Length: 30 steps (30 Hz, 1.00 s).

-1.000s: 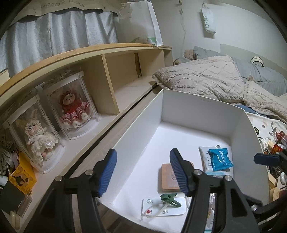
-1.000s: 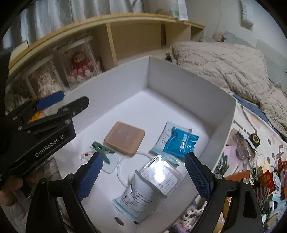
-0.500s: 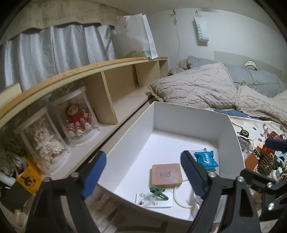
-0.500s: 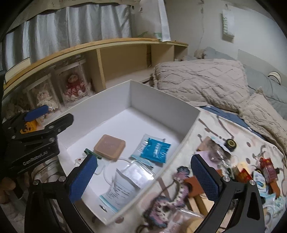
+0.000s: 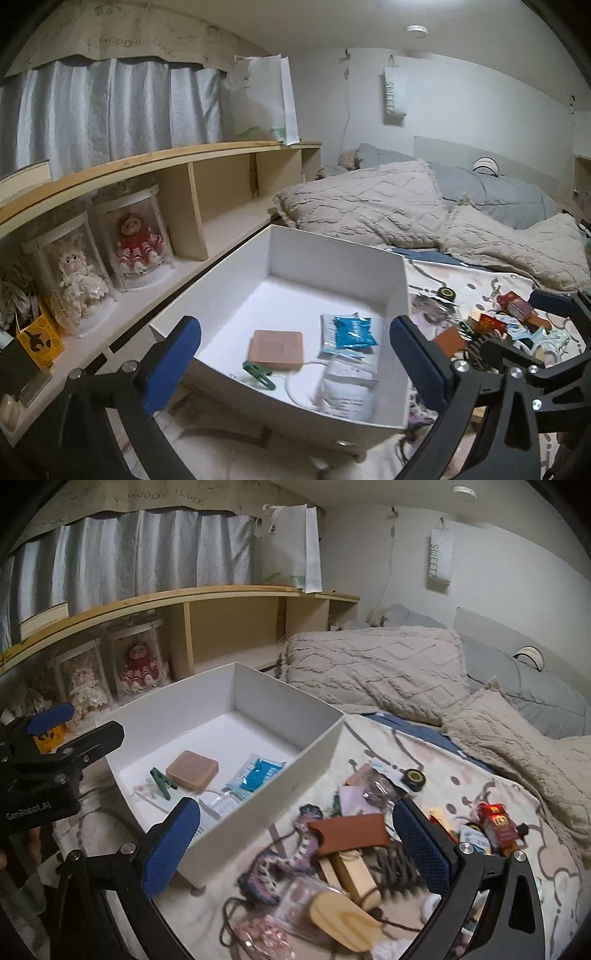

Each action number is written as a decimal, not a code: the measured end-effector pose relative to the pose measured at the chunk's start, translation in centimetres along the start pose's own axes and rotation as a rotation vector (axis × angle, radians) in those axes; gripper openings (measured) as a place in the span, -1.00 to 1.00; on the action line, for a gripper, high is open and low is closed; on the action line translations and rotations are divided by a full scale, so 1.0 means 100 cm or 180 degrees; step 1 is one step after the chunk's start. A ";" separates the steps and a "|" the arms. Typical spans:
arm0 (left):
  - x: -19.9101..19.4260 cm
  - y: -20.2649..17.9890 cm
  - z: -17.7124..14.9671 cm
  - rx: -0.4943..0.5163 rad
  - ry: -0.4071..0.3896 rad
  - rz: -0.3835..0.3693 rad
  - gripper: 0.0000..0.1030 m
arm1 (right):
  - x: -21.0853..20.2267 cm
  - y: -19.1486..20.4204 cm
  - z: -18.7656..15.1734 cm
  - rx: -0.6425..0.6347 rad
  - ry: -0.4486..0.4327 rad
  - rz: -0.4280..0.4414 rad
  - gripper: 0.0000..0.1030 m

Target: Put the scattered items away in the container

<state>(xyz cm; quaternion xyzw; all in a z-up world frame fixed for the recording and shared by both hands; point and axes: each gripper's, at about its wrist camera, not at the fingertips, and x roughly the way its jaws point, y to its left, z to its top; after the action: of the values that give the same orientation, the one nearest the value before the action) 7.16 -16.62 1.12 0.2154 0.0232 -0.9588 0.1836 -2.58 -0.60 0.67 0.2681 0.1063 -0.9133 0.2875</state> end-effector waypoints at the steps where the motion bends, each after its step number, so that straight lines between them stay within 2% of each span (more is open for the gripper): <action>1: -0.003 -0.003 -0.001 0.0003 -0.0014 -0.0009 1.00 | -0.003 -0.002 -0.003 0.0003 0.0000 -0.0010 1.00; 10: -0.024 -0.017 -0.013 -0.0003 -0.0048 -0.0167 1.00 | -0.034 -0.025 -0.028 0.0120 -0.0086 -0.0060 1.00; 18: -0.040 -0.029 -0.026 -0.0009 -0.0126 -0.0213 1.00 | -0.055 -0.041 -0.044 0.0187 -0.0203 -0.0111 1.00; 30: -0.062 -0.045 -0.045 0.0186 -0.0182 -0.0221 1.00 | -0.071 -0.052 -0.061 0.0256 -0.0285 -0.0136 1.00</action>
<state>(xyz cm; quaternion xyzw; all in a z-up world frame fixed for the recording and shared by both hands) 12.53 -9.78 -0.51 0.1922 -0.0027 -0.9707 0.1445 1.88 9.05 -0.30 0.2360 0.0623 -0.9339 0.2614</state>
